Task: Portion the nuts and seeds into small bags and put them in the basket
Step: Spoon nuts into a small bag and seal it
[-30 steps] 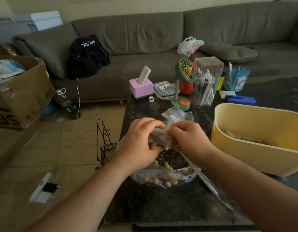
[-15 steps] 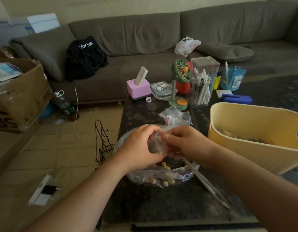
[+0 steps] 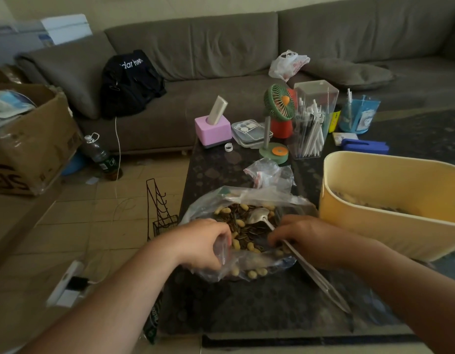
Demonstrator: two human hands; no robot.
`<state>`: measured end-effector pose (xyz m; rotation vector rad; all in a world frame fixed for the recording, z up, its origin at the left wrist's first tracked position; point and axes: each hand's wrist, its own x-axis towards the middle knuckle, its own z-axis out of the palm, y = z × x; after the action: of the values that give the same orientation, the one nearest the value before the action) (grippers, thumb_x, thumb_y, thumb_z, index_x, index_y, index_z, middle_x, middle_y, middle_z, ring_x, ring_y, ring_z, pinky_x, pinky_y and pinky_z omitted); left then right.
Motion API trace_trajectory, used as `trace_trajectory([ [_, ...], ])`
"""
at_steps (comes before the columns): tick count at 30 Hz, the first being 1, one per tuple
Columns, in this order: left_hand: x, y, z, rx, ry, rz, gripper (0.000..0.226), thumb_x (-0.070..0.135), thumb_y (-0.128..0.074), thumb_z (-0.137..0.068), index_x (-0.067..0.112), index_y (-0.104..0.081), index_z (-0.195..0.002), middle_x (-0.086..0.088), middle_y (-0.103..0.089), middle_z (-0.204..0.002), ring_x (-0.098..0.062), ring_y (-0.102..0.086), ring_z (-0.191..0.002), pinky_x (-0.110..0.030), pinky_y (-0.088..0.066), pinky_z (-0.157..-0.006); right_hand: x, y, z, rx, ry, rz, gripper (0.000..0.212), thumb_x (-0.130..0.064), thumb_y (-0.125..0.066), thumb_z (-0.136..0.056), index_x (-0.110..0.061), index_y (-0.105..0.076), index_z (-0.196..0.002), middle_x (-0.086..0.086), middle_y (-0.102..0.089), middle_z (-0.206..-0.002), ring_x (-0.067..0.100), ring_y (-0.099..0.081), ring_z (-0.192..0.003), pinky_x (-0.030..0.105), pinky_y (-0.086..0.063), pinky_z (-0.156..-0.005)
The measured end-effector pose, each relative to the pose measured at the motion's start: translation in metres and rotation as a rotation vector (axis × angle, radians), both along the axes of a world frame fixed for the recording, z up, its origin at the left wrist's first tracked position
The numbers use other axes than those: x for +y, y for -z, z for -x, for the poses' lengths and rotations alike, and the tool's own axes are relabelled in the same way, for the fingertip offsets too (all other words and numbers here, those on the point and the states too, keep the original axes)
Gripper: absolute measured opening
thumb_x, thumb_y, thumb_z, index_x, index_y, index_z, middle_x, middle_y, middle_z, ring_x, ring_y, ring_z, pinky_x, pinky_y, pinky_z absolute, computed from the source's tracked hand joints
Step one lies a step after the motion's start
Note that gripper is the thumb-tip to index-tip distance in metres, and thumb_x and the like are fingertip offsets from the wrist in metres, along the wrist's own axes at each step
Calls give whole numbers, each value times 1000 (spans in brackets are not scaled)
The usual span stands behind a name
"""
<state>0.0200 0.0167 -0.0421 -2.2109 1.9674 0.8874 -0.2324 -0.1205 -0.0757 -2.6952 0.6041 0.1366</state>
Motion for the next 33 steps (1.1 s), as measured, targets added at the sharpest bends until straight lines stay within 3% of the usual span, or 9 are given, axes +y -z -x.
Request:
trace_trajectory([
  [4, 0, 5, -1, -42, 33, 8, 46, 33, -86, -80, 55, -58, -109, 22, -51, -119, -8, -58, -107, -33, -63, -86, -3, -1, -3, -94, -15, 54, 27, -17, -67, -97, -39, -72, -114, -18, -56, -115, 4, -55, -103, 29, -52, -93],
  [8, -1, 7, -1, -57, 35, 69, 30, 31, -82, -85, 49, -65, -101, 21, -58, -108, -2, -60, -97, -27, -57, -83, -6, -7, -6, -346, 40, 150, 35, -12, -67, -99, -29, -71, -129, -15, -55, -113, 3, -56, -97, 14, -46, -84],
  [13, -1, 3, 1, -105, 41, 75, 23, 29, -75, -88, 47, -59, -87, 16, -66, -90, -4, -63, -85, -22, -49, -68, 7, -24, -15, -648, 174, 228, 25, -31, -53, -105, -19, -71, -117, -5, -69, -106, 16, -67, -91, 39, -58, -79],
  [19, 4, 0, 5, -293, 21, 11, 28, 33, -76, -88, 39, -67, -114, 10, -65, -102, -15, -64, -93, -34, -58, -78, 25, -20, -22, -557, 78, 224, 27, -40, -42, -108, -20, -60, -101, -7, -63, -86, 17, -60, -73, 43, -53, -68],
  [21, 3, 1, 7, -314, 1, 16, 24, 35, -74, -91, 36, -70, -115, 8, -66, -98, -16, -64, -90, -32, -55, -73, 31, -13, -24, -527, 35, 257, 29, -40, -40, -108, -18, -59, -102, -4, -63, -84, 19, -60, -70, 43, -53, -65],
  [24, 1, 0, 10, -175, -75, 85, 11, 35, -73, -93, 31, -75, -104, 8, -69, -95, -11, -65, -87, -28, -52, -69, 37, -11, -27, -514, 24, 240, 27, -40, -39, -107, -20, -55, -101, -5, -60, -82, 18, -57, -68, 41, -50, -62],
  [27, -2, -2, 10, 110, -202, 196, 10, 34, -80, -90, 38, -74, -96, 12, -72, -97, -5, -68, -90, -30, -59, -80, 39, -11, -28, -532, 57, 197, 23, -38, -44, -107, -21, -55, -95, -8, -57, -76, 13, -53, -63, 38, -47, -59],
  [30, -8, -1, 17, 459, -390, 403, 12, 30, -85, -77, 34, -75, -83, 10, -74, -93, -12, -72, -90, -42, -62, -89, 38, -12, -28, -496, 242, 24, 21, -37, -48, -107, -23, -59, -95, -9, -63, -78, 11, -60, -68, 38, -52, -65],
  [33, -10, -4, 19, 761, -358, 473, 16, 29, -82, -60, 27, -72, -73, -1, -71, -87, -21, -67, -84, -42, -58, -81, 35, -11, -27, -500, 508, -174, 17, -35, -50, -108, -28, -63, -98, -6, -69, -81, 7, -66, -71, 33, -57, -67],
])
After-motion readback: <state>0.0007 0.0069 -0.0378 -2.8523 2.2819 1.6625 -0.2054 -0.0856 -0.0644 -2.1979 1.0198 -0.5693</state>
